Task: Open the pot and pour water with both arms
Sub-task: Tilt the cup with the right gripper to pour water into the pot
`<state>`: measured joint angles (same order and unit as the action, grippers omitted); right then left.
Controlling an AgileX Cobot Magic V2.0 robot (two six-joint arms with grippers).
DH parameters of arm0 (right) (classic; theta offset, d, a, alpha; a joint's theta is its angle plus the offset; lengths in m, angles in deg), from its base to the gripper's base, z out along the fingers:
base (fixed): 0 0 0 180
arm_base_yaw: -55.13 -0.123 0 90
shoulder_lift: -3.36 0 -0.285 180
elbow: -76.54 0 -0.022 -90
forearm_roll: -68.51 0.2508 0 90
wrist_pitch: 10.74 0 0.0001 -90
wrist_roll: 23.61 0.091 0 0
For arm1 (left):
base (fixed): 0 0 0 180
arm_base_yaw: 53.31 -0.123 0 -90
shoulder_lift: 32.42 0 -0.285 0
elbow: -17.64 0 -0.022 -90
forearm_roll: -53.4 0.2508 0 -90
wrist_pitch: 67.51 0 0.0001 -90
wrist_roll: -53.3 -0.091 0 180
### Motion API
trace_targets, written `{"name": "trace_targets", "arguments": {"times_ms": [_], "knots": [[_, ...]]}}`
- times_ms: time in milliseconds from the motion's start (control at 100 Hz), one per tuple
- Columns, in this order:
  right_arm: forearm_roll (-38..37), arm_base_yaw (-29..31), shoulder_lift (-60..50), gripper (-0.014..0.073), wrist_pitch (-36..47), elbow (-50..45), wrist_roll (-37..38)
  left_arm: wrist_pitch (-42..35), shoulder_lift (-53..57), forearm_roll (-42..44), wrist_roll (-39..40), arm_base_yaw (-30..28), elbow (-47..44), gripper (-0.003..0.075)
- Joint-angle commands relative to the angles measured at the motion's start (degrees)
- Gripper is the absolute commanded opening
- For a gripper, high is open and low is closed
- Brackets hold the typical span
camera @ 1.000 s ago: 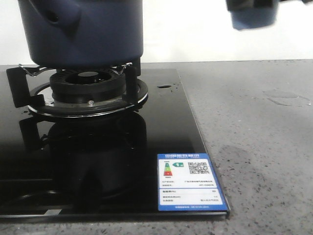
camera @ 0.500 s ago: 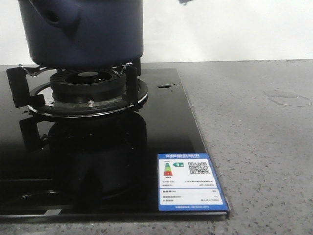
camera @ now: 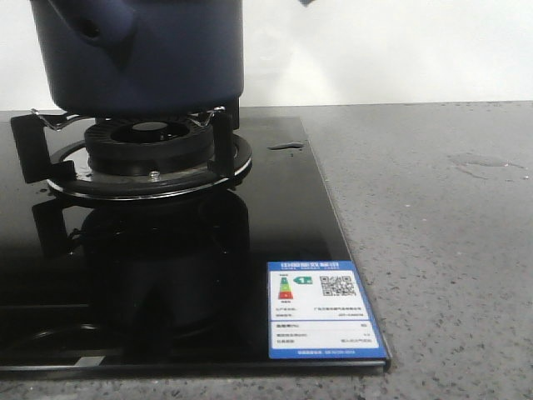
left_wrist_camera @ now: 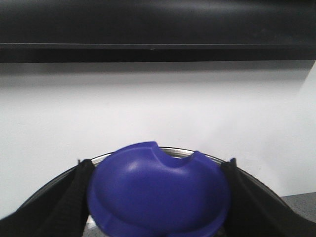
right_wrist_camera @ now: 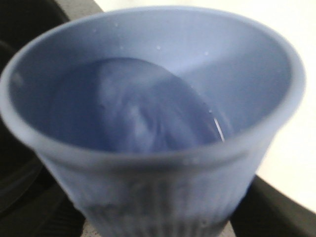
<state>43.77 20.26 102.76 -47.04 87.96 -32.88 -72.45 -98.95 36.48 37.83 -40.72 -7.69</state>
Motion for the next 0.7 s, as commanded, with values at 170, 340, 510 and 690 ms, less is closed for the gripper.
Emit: {"name": "trace_targets", "arguments": {"times_ms": [170, 340, 510, 690], "knots": [[-12.65, -4.49, -1.42, 0.0345, 1.19, 2.64, -2.96, -6.02, 1.45, 0.2, 0.14, -0.29, 1.98, 0.037], [-18.19, -6.73, -0.25, 0.0345, 0.52, 2.64, -2.96, -6.02, 1.45, 0.2, 0.14, -0.29, 1.98, 0.037], [-24.28, -8.41, 0.91, 0.0345, -0.51, 2.64, -2.96, -6.02, 1.45, 0.2, 0.14, -0.29, 1.98, 0.0371], [-30.51, -9.18, 1.74, 0.0345, -0.91, 2.64, -2.96, -6.02, 1.45, 0.2, 0.14, -0.29, 1.98, 0.037]]}}
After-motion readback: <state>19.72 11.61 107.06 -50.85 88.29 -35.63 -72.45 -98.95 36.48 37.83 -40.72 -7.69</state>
